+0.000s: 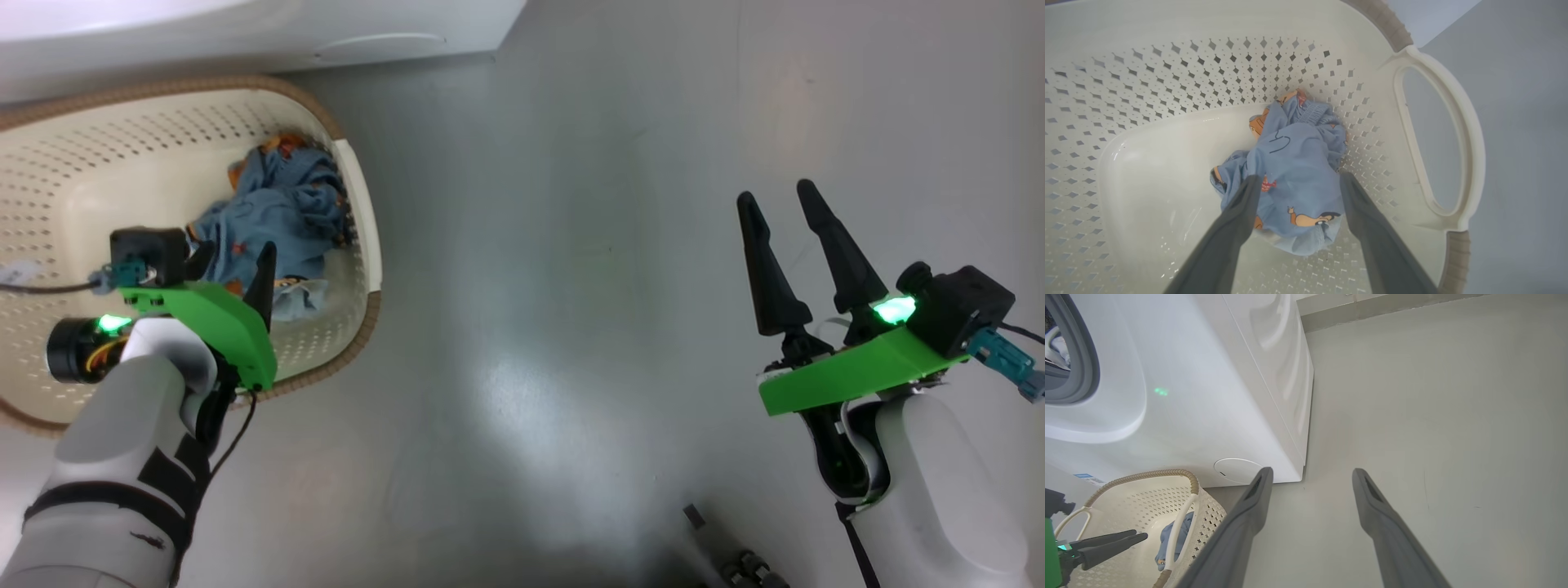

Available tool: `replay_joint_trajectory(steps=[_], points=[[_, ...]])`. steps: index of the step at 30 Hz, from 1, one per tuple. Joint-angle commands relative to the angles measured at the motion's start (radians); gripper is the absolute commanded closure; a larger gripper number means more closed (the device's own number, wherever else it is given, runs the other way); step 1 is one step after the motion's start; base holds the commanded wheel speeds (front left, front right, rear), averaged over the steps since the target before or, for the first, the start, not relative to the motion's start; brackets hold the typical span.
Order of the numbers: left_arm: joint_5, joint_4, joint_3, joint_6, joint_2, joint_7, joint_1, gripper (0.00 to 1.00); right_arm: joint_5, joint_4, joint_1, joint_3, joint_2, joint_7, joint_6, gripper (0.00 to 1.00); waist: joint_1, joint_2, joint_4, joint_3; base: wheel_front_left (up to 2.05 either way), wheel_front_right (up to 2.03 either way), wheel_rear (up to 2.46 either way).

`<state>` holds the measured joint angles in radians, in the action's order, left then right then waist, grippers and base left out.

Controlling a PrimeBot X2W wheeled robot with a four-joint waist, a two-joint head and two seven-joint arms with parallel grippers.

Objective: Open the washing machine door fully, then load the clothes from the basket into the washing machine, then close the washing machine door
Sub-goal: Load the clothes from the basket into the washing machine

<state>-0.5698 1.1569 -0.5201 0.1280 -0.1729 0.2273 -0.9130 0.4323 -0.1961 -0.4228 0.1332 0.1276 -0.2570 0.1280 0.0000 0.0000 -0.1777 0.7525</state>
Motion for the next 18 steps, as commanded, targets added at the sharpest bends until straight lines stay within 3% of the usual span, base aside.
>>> replay_joint_trajectory(steps=[1,18], points=[[-0.011,0.001,0.004,0.003,-0.039,-0.004,-0.002,0.00,-0.006,0.024,0.012,0.025,-0.004,-0.005,0.003,0.00,0.0000,0.0000,-0.017,0.024,0.00,0.00,0.00],[-0.153,0.054,-0.188,0.003,-0.082,-0.070,-0.101,0.00,-0.006,0.054,-0.011,0.050,-0.013,-0.005,0.003,0.00,0.0000,0.0000,-0.058,0.101,0.00,0.00,0.00]])
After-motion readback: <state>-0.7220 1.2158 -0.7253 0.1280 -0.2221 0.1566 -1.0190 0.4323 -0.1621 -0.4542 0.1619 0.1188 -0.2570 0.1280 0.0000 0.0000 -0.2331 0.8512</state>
